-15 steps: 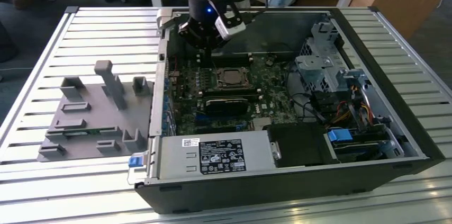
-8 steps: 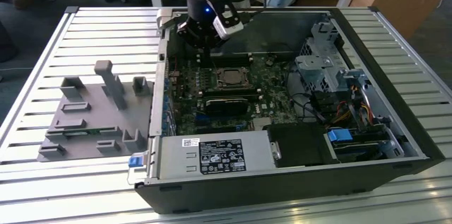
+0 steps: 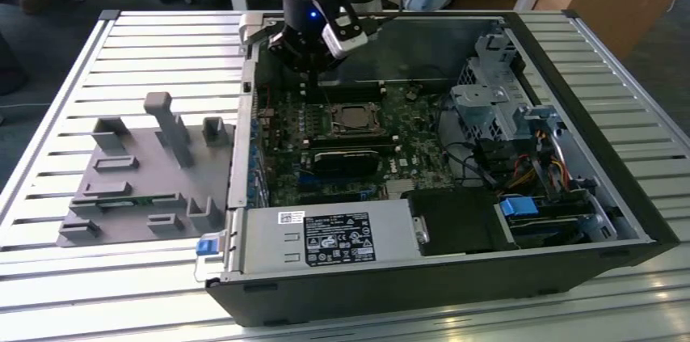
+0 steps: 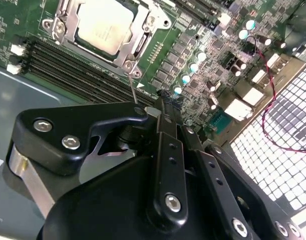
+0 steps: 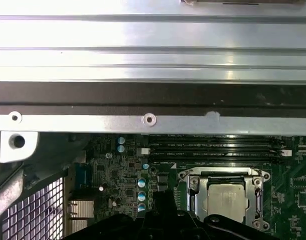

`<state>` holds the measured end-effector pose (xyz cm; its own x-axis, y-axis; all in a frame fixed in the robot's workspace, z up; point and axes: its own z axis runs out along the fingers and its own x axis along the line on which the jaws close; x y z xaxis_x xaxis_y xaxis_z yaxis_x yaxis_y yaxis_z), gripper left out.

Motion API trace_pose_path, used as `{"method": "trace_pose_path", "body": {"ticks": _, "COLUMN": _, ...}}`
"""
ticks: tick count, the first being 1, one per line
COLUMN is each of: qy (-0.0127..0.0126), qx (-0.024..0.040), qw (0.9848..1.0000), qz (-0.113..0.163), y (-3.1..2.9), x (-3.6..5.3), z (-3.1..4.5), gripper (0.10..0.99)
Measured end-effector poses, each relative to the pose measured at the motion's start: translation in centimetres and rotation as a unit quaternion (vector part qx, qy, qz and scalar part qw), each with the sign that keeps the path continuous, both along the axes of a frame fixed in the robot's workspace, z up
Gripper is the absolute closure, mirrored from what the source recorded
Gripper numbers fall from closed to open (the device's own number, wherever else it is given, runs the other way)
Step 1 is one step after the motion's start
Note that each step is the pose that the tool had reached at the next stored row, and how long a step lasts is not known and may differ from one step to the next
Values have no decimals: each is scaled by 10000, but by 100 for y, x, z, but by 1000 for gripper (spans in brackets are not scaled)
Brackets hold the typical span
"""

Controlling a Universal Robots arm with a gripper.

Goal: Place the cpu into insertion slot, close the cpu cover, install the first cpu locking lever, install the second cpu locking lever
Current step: 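Install the first cpu locking lever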

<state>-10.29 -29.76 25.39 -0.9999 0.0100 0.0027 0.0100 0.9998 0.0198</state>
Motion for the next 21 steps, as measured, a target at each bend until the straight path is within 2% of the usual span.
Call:
{"method": "trace_pose_path", "body": {"ticks": 7, "qy": 0, "qx": -1, "qw": 10000, "qz": 0, "y": 84, "x": -11, "z": -20, "gripper": 969}}
{"method": "trace_pose_path", "body": {"ticks": 11, "qy": 0, "qx": 0, "qw": 10000, "qz": 0, "y": 100, "x": 3, "z": -24, "gripper": 969}}
{"method": "trace_pose_path", "body": {"ticks": 21, "qy": 6, "qx": 0, "qw": 10000, "qz": 0, "y": 104, "x": 199, "z": -35, "gripper": 969}}
